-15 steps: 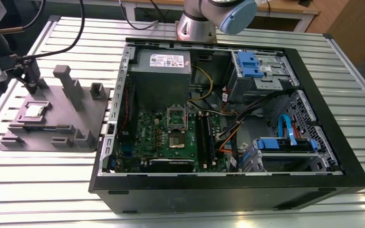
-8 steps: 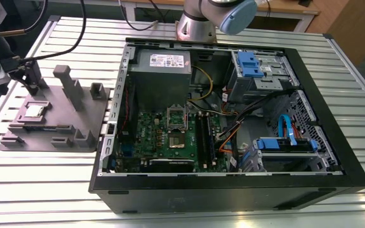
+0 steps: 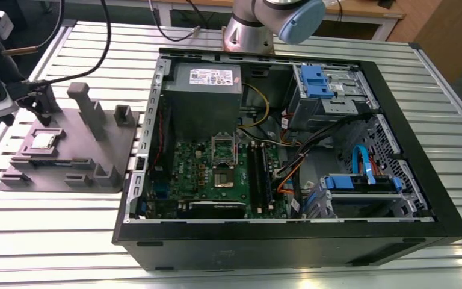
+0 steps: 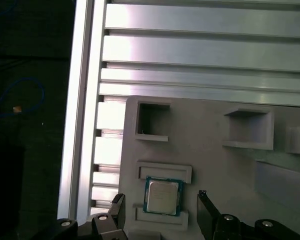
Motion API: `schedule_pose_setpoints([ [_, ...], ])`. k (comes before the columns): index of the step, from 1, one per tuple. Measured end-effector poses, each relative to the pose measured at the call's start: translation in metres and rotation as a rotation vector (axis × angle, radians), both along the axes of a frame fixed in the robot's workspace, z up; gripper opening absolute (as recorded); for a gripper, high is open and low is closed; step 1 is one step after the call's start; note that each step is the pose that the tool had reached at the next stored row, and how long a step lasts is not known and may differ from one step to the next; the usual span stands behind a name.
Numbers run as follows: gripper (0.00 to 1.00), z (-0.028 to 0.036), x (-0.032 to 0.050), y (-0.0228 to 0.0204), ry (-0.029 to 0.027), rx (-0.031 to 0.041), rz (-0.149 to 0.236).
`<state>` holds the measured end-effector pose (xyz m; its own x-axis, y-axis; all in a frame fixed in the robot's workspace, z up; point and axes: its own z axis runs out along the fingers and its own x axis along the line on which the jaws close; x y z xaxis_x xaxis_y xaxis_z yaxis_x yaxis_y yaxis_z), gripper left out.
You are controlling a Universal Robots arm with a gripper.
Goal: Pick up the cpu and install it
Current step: 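Pick up the cpu and move it towards the insertion slot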
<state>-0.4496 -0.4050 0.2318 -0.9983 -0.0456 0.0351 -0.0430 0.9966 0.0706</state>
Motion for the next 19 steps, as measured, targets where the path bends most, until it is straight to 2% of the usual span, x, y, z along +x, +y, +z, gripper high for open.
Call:
schedule_pose_setpoints([
  [9,0.67,-0.0164,0.0003,-0.0001,0.0001,-0.0001,-0.001],
  [13,0.67,-0.0223,0.0003,-0.0004,0.0001,-0.0001,-0.018],
  [19,0.67,-0.0331,0.0003,-0.0015,0.0,-0.0001,-0.019],
])
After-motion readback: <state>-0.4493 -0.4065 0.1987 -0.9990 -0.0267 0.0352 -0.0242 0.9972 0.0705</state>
